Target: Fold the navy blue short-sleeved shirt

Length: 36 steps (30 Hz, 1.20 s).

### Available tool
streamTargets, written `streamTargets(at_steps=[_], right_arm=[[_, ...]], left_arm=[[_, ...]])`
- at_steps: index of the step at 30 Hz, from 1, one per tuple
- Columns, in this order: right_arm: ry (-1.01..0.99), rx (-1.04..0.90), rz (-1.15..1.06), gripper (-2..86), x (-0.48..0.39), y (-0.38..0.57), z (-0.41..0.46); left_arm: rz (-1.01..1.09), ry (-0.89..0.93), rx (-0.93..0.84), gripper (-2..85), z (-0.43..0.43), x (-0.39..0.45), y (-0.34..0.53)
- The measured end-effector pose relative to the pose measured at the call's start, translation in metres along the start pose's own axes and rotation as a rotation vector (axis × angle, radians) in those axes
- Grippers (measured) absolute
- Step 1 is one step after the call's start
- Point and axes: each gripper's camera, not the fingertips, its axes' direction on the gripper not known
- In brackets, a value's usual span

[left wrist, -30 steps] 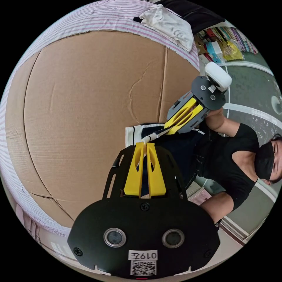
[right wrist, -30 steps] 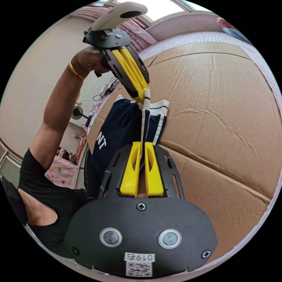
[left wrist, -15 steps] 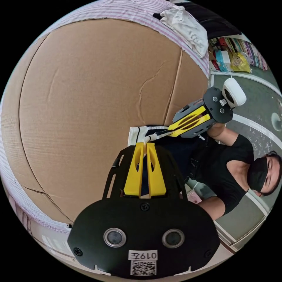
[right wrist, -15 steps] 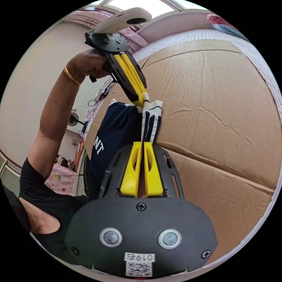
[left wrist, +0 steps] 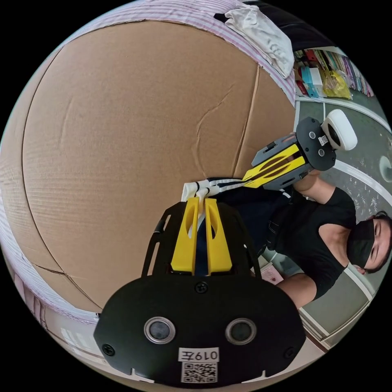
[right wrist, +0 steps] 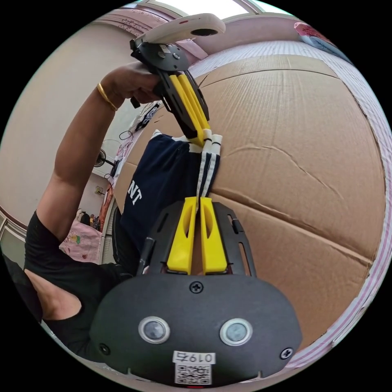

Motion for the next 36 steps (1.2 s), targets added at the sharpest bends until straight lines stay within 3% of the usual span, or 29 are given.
streamTargets(at_steps=[19,28,34,36], right_arm=[[-0.087,0.017,0.032,-0.2,0.001,-0.007,-0.029],[-0.091,0.009,0.031,-0.2,-0.006,-0.006,-0.042],[-0.093,0.009,0.029,-0.1,-0.011,-0.003,-0.05],[-0.098,0.01,0.032,-0.1,-0.011,-0.001,-0.053]], left_arm=[[-0.135,0.122,0.092,0.8,0.026,-0.017,0.008],[-0.117,0.039,0.12,0.9,0.041,0.017,0.016],[-0.142,-0.123,0.097,1.3,0.044,0.048,0.028],[-0.127,-0.121,0.162,1.7,0.041,0.06,0.036]])
